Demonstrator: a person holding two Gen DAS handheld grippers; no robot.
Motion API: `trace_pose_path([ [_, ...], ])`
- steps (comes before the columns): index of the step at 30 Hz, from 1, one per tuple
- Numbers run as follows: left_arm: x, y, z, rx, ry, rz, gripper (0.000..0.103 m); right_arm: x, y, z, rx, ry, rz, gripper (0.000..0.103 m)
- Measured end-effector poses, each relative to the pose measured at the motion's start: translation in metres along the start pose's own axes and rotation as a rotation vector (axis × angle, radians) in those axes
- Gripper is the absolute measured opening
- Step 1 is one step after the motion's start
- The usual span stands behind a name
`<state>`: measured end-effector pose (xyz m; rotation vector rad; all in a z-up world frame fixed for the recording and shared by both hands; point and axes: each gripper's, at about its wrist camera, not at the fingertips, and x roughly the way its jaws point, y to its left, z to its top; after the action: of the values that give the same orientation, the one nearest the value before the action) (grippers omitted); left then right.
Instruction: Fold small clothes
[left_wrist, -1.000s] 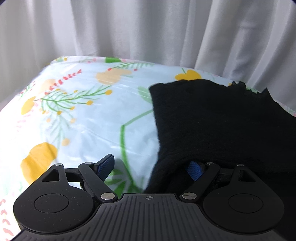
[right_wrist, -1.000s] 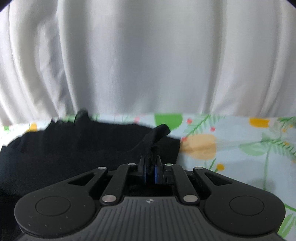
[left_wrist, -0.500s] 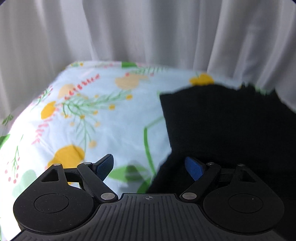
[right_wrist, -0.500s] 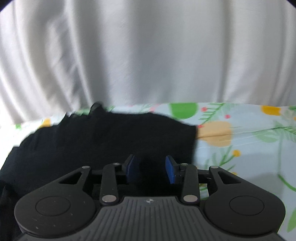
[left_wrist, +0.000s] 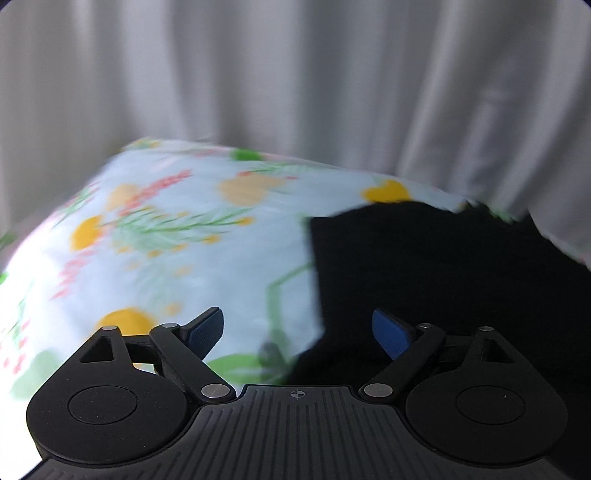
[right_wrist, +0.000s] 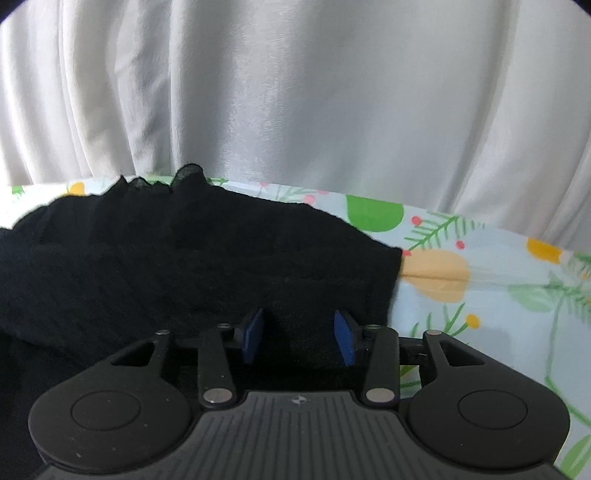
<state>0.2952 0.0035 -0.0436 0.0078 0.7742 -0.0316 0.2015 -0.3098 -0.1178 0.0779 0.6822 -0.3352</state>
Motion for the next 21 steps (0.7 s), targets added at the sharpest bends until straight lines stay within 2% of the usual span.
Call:
trace_pose_path([
  [2, 0.022, -0.017, -0.004, 0.050, 0.024, 0.030, 0.092, 0.002, 0.001, 0.000, -0.013, -0.003, -0.046, 0.057],
  [4, 0.038, -0.026, -0.009, 0.079, 0.024, 0.062, 0.094, 0.005, -0.002, 0.000, -0.003, -0.007, -0.064, 0.060],
  [5, 0.040, -0.027, -0.011, 0.073, 0.002, 0.072, 0.098, 0.006, -0.003, 0.001, 0.007, -0.007, -0.061, 0.063],
  [7, 0.043, -0.023, -0.012, 0.051, -0.003, 0.077, 0.100, 0.005, -0.006, 0.000, 0.013, -0.009, -0.051, 0.069],
  [11, 0.046, -0.012, -0.014, 0.012, 0.004, 0.050, 0.103, 0.003, -0.011, -0.003, 0.012, 0.000, -0.072, 0.096],
  [17, 0.046, -0.008, -0.019, 0.011, -0.018, 0.034, 0.103, -0.002, -0.006, -0.004, 0.017, 0.012, -0.129, 0.099],
  [21, 0.048, 0.005, -0.021, -0.061, 0.006, -0.017, 0.103, -0.009, 0.002, 0.000, -0.029, 0.036, -0.158, 0.099],
])
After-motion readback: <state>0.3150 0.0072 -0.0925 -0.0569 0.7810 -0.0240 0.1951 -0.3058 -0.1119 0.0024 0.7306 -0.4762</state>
